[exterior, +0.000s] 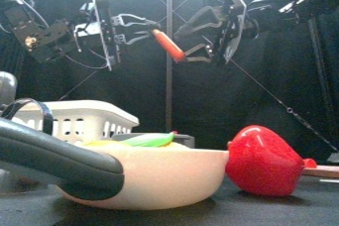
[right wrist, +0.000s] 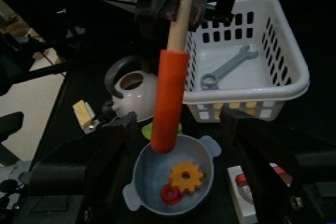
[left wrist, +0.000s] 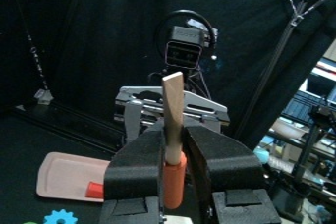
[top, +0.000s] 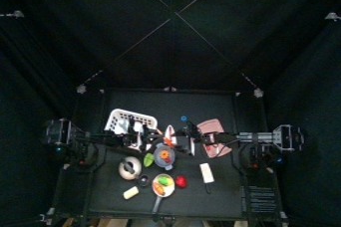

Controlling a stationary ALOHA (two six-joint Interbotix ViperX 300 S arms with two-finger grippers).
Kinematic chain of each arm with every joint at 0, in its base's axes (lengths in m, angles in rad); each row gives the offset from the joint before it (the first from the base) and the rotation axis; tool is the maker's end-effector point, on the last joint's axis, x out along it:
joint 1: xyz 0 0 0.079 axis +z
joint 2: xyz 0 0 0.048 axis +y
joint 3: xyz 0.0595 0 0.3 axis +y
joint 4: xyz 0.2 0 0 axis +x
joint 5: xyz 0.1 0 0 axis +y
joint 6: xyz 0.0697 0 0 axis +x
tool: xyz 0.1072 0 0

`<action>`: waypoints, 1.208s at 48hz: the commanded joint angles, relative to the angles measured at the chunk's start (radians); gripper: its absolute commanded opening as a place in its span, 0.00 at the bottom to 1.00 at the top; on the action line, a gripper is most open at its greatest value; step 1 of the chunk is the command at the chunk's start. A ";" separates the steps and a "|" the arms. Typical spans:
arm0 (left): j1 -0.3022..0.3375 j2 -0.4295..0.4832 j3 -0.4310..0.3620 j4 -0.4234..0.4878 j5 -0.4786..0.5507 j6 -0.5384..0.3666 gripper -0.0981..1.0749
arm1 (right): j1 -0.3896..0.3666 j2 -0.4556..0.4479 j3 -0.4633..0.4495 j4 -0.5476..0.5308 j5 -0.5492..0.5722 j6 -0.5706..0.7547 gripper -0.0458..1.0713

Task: Drop screwdriver into basket

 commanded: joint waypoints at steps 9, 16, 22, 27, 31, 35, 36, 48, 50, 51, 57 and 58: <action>0.002 -0.209 0.126 -0.117 0.009 0.003 0.47 | 0.003 -0.020 0.015 0.002 -0.008 0.002 0.92; 0.003 -0.354 0.242 -0.255 0.081 0.005 0.47 | 0.003 -0.014 0.012 0.000 -0.008 0.000 0.92; 0.011 -0.446 0.311 -0.410 0.213 0.005 0.47 | 0.003 -0.009 0.009 0.000 -0.006 0.002 0.92; 0.014 -0.502 0.341 -0.555 0.341 0.005 0.47 | 0.003 -0.008 0.008 0.000 -0.008 0.002 0.92; 0.028 -0.532 0.357 -0.647 0.411 0.006 0.47 | 0.003 -0.006 0.008 0.000 -0.008 0.002 0.92; 0.044 -0.554 0.370 -0.695 0.456 0.009 0.47 | 0.003 -0.005 0.009 0.000 -0.006 0.002 0.92; 0.046 -0.558 0.371 -0.695 0.465 0.009 0.47 | 0.005 -0.005 0.011 0.000 -0.006 0.000 0.92; 0.083 -0.565 0.379 -0.716 0.555 0.015 0.47 | 0.005 0.008 0.009 0.000 -0.008 0.000 0.92; 0.094 -0.565 0.382 -0.719 0.558 0.015 0.48 | 0.005 0.009 0.009 0.000 -0.008 0.000 0.92; 0.097 -0.565 0.383 -0.719 0.558 0.015 0.48 | 0.005 0.009 0.009 0.000 -0.008 0.000 0.92; 0.121 -0.565 0.396 -0.719 0.558 0.015 0.51 | 0.005 0.012 0.009 -0.003 -0.006 0.000 0.92; 0.124 -0.565 0.397 -0.719 0.558 0.015 0.52 | 0.005 0.014 0.009 -0.003 -0.008 0.000 0.92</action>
